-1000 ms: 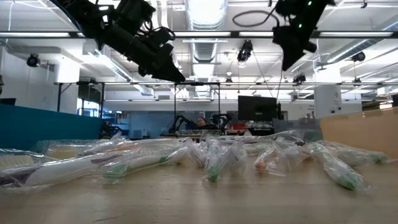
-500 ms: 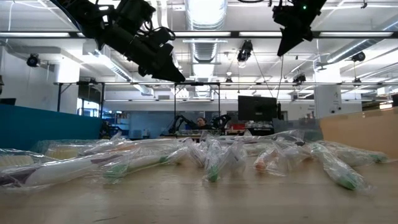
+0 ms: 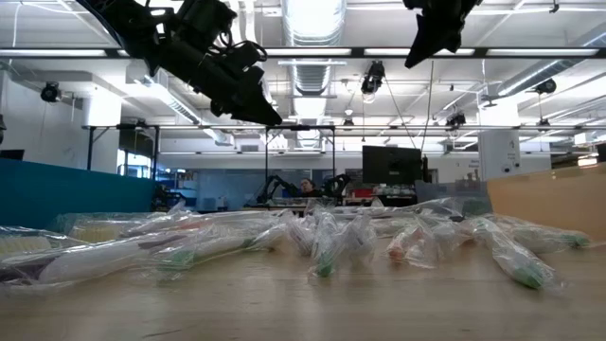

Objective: Pick & Place Toothbrushes
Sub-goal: Put the purple toothbrush into the orange bin

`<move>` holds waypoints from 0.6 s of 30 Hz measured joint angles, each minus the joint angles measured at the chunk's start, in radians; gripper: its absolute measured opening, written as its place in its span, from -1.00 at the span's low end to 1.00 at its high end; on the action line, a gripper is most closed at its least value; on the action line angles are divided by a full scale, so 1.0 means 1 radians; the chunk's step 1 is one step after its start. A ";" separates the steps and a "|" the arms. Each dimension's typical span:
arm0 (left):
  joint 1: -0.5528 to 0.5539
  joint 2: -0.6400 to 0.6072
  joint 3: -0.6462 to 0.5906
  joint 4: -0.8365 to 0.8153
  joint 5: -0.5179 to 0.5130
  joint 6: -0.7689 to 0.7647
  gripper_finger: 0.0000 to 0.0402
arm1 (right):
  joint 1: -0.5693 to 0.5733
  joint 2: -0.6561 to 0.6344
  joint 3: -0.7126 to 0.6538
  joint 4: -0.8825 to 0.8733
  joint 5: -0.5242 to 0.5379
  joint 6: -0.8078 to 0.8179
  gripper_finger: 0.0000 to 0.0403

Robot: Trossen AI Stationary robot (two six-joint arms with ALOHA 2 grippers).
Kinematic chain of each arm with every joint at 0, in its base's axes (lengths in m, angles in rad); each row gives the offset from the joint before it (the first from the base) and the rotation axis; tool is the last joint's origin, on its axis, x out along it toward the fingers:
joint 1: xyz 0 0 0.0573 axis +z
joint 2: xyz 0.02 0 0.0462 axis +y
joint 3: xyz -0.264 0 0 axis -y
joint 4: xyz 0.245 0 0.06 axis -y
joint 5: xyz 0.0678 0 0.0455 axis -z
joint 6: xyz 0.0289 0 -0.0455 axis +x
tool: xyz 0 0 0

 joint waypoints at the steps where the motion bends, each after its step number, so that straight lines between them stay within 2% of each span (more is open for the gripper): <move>1: 0.000 0.000 0.000 0.000 0.000 0.000 -0.26 | 0.019 0.000 0.000 0.007 0.000 0.010 -0.96; 9: 0.000 0.000 0.000 0.000 0.000 0.000 -0.26 | 0.140 0.000 -0.019 0.096 0.002 0.038 -0.96; 18: 0.000 0.000 0.000 0.000 0.000 0.000 -0.26 | 0.210 0.000 -0.106 0.236 0.003 0.070 -0.96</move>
